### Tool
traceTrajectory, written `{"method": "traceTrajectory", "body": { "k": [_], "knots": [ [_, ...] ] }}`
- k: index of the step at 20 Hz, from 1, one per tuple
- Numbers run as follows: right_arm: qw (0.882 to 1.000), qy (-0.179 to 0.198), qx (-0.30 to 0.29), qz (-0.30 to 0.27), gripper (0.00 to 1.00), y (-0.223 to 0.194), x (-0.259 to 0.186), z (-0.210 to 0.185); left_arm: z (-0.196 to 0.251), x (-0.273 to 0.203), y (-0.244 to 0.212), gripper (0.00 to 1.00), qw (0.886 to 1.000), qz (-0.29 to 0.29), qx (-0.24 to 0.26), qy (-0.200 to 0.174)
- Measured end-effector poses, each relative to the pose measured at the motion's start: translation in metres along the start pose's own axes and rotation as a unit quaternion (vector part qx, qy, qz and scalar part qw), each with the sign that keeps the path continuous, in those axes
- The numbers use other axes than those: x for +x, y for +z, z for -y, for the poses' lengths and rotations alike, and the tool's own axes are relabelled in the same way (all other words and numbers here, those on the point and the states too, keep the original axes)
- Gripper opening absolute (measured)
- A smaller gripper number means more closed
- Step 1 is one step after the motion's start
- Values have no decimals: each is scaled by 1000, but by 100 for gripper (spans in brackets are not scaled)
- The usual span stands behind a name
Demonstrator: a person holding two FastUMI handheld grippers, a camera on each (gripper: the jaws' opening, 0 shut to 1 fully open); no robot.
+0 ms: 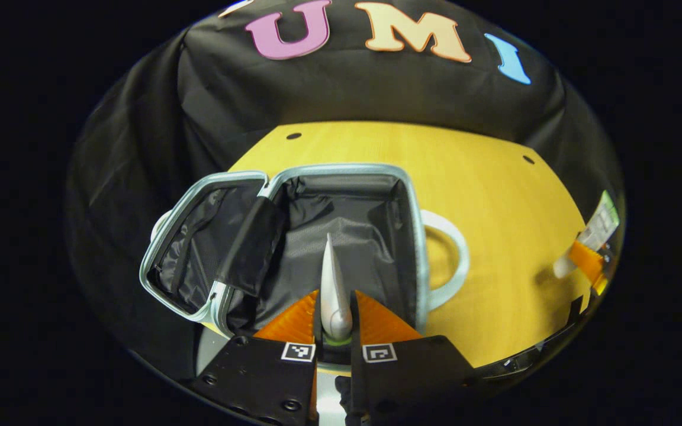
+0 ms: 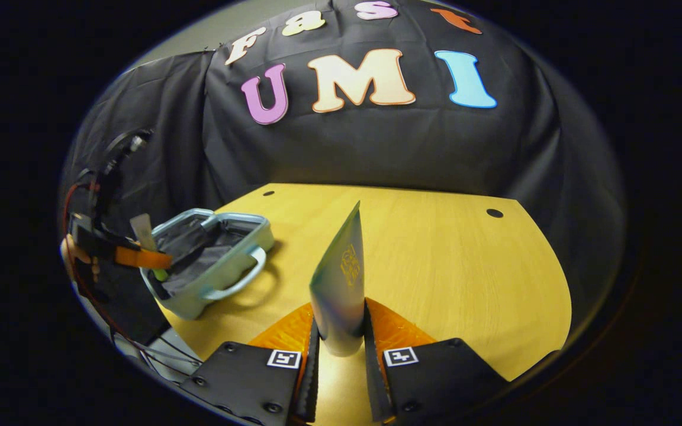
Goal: First open the suitcase, pack the skin care products into it, and then close the suitcase.
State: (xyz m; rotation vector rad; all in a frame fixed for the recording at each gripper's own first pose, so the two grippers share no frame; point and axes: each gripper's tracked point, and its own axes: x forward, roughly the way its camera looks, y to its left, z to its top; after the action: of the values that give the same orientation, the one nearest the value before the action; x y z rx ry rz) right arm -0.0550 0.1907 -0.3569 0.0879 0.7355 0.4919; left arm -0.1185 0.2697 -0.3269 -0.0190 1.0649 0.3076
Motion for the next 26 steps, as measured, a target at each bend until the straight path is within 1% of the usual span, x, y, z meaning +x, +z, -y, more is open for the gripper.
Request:
{"method": "traceTrajectory", "body": {
  "k": [5, 7, 8, 10, 11, 12, 14, 16, 17, 18, 19, 20, 23, 26],
  "knots": [
    [997, 64, 30, -12, 36, 29, -1, -83, -17, 41, -12, 15, 999, -48, 14, -15],
    [996, 82, 39, -20, 36, 36, 5, -110, -20, 53, -21, 15, 998, -61, 16, -25],
    [995, 87, 39, -22, 36, 39, 11, -122, -19, 58, -23, 16, 997, -62, 17, -35],
    [994, 97, 33, -34, 36, 41, 21, -143, -22, 62, -19, 18, 998, -48, 17, -40],
    [993, 103, 32, -39, 36, 41, 26, -152, -22, 57, -12, 22, 998, -29, 15, -47],
    [992, 109, 31, -46, 36, 40, 30, -164, -23, 51, -6, 29, 998, -15, 12, -55],
    [991, 119, 30, -58, 36, 38, 42, -184, -29, 43, 2, 64, 998, 7, 8, -62],
    [987, 136, 32, -77, 36, 32, 55, -205, -44, 33, 11, 100, 998, 27, 6, -59],
    [985, 143, 35, -87, 36, 28, 61, -216, -55, 26, 15, 96, 998, 38, -1, -54],
    [983, 150, 35, -100, 36, 20, 67, -227, -67, 20, 27, 94, 997, 64, -8, -50],
    [981, 154, 32, -110, 34, 13, 70, -236, -80, 14, 36, 94, 995, 80, -13, -49],
    [980, 156, 26, -122, 36, 5, 77, -246, -94, 9, 42, 93, 995, 91, -17, -46],
    [976, 154, 17, -155, 36, -20, 96, -267, -140, 4, 44, 93, 994, 102, -31, -23],
    [974, 139, 6, -178, 36, -43, 107, -278, -183, 7, 37, 94, 994, 95, -51, -3]
  ]
}}
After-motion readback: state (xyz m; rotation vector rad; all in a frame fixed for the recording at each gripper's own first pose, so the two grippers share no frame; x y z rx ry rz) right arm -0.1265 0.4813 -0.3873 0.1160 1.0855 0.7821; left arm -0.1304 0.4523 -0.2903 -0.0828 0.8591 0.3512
